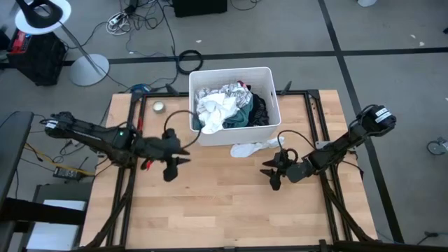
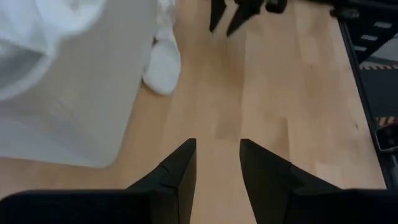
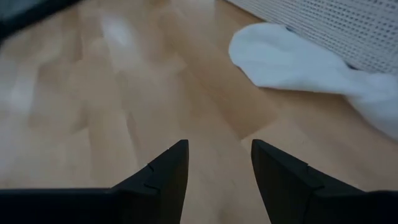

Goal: Sort clothes
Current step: Put the white sock into the white laundry organizer

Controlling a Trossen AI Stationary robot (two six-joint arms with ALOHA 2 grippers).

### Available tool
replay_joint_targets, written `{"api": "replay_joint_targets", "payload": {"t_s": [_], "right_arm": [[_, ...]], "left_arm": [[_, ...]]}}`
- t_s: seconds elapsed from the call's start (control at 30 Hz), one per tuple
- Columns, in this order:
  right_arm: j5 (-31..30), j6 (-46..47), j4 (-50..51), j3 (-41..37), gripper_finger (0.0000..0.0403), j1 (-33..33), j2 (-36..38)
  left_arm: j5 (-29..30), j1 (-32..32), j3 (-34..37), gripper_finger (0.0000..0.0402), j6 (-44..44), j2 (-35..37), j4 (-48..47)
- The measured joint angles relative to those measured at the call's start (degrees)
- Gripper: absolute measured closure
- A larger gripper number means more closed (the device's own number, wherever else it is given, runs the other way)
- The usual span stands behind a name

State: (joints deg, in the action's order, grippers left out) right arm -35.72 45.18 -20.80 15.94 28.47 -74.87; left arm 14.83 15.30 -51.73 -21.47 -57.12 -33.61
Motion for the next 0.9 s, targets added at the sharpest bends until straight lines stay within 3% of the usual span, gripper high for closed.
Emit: {"api": "replay_joint_targets", "payload": {"t_s": [0.3, 0.6, 0.73, 0.9], "right_arm": [[1.5, -6.3, 4.2, 2.4, 0.0226, -4.8, 0.0], [3.9, -15.5, 27.0, 14.4, 0.0226, -9.1, 0.0], [3.9, -21.8, 31.3, 17.2, 0.0226, -11.3, 0.0], [4.8, -26.7, 31.7, 17.7, 0.0226, -14.5, 0.0]], "left_arm": [[3.8, 3.6, 10.7, 0.0273, -4.6, 0.7, 7.7], [4.1, 5.1, 23.0, 0.0273, -4.7, 0.7, 26.9], [3.1, 5.1, 24.7, 0.0273, -4.6, 0.7, 28.3], [2.4, 5.1, 24.7, 0.0273, -4.4, 0.7, 23.4]]}}
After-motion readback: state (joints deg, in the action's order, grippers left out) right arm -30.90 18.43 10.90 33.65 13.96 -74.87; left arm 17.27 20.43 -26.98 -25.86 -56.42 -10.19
